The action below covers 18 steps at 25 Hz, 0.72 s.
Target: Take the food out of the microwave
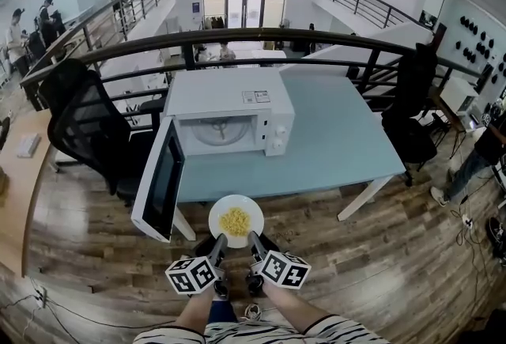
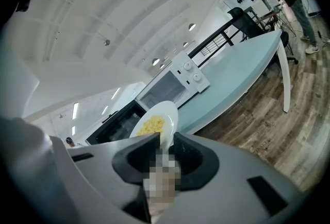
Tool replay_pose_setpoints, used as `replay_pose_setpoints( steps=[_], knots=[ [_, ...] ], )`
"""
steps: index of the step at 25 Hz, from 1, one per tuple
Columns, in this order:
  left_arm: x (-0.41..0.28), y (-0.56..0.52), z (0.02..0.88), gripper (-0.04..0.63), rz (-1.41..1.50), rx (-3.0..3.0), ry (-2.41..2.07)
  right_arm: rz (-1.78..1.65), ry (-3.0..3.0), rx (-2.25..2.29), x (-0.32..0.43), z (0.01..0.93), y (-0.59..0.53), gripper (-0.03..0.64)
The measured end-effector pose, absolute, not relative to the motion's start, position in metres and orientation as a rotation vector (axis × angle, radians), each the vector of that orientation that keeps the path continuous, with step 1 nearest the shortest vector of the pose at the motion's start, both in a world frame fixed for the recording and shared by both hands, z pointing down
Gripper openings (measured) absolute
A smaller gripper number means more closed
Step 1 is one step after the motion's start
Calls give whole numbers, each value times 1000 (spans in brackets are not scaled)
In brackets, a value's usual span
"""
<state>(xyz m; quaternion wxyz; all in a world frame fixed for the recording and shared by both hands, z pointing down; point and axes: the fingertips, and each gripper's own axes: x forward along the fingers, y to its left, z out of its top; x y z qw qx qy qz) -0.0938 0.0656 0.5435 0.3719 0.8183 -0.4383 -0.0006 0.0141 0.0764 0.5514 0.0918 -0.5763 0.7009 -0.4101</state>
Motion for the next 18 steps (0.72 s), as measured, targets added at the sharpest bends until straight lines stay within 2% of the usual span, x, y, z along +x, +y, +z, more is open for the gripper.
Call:
replay_pose_setpoints(
  steps=[18],
  knots=[
    [-93, 61, 546, 103, 2, 2102, -1096, -1194, 2093, -1733, 14, 551, 73, 91]
  ],
)
